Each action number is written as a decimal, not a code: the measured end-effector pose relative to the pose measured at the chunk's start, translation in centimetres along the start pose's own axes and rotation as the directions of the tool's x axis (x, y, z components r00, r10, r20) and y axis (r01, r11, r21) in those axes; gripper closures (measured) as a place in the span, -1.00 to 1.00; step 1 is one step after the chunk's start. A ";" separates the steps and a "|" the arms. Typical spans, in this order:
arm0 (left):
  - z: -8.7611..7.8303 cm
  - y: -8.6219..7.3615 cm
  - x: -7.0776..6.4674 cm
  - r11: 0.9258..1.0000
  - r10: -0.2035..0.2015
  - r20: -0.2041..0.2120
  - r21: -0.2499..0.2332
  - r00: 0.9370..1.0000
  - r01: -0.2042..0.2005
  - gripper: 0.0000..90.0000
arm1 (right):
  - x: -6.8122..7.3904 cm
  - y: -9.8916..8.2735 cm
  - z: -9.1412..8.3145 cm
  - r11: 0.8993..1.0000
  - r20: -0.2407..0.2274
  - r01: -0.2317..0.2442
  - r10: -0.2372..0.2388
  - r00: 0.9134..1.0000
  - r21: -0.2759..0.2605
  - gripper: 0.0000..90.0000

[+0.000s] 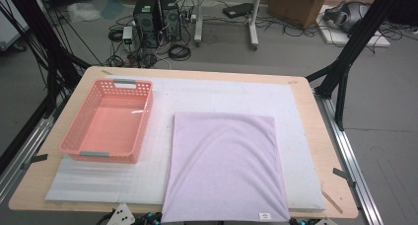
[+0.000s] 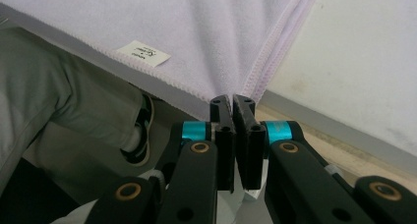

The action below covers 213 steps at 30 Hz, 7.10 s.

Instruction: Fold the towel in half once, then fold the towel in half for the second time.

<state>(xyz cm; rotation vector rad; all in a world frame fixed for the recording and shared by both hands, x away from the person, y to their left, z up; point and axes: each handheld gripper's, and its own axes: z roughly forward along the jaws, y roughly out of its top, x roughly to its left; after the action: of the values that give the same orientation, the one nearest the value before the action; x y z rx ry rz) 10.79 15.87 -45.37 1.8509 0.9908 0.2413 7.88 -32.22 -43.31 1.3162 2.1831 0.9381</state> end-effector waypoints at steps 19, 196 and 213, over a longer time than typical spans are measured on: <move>2.0 2.9 2.8 0.992 0.006 -0.037 -0.125 0.999 -0.010 0.49 | -3.3 2.4 1.9 0.995 0.033 -0.053 0.056 0.998 -0.083 0.58; 20.1 18.3 16.5 0.997 -0.076 -0.189 -0.007 0.979 0.076 -0.44 | -16.0 19.4 19.7 0.995 -0.092 -0.104 0.104 0.990 -0.003 -0.40; 21.3 17.8 15.9 0.991 0.115 -0.224 0.094 0.968 -0.096 0.80 | -15.7 19.6 22.3 0.998 -0.061 -0.038 0.041 0.997 0.051 0.59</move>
<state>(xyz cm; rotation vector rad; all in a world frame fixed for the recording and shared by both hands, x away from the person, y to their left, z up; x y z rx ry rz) 42.26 9.81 -45.12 1.9861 1.0722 0.4947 41.48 -32.42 -44.06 1.3753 2.2485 0.9579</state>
